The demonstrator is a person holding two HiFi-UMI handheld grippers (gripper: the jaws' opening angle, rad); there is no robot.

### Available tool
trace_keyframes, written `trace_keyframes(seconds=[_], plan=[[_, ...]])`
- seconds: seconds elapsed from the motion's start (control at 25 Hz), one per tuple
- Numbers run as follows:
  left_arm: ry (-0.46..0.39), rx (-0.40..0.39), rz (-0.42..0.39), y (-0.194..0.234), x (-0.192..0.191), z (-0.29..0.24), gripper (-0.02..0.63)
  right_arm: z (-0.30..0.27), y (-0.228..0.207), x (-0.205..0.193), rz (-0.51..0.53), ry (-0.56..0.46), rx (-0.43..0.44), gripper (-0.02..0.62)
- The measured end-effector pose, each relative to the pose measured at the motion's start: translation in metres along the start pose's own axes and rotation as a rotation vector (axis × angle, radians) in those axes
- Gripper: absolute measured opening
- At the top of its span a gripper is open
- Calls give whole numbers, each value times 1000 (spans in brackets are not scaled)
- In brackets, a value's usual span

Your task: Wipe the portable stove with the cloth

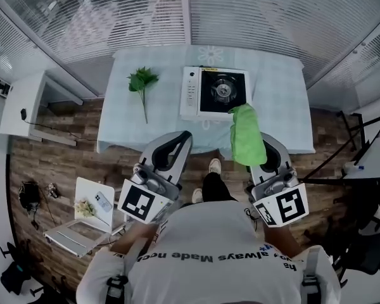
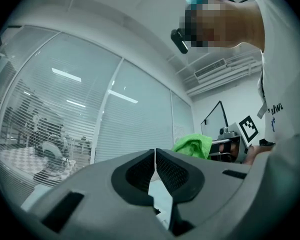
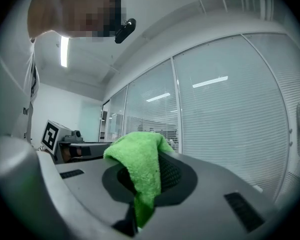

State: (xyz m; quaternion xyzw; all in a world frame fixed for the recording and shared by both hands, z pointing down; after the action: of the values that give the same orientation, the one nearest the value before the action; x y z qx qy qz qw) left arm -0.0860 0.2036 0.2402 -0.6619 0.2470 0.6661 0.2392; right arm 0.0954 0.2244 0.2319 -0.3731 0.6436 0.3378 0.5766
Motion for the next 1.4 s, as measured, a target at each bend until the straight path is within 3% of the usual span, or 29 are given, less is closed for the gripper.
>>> trace_keyframes(seconds=[0.8, 1.08, 1.4], plan=[[8, 57, -22, 93, 6, -168, 15, -125, -158, 18, 5, -5, 71, 23], [47, 94, 21, 130, -10, -176, 12, -160, -165, 11, 3, 23, 75, 23], [54, 22, 8, 167, -11, -176, 12, -192, -151, 14, 9, 22, 38, 23]])
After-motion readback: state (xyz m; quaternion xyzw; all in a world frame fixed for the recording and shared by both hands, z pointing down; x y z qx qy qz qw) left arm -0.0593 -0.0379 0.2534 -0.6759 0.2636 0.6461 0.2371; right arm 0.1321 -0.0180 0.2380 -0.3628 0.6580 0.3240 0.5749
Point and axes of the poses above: the fingertips, and each gripper's own axes: z backward along the fingers, y to its left, x out of its top, the point moved 5 cm from there along z, backward along the fingers, and after that the axes turned 7 degrees about y, right-handed, at the moved point
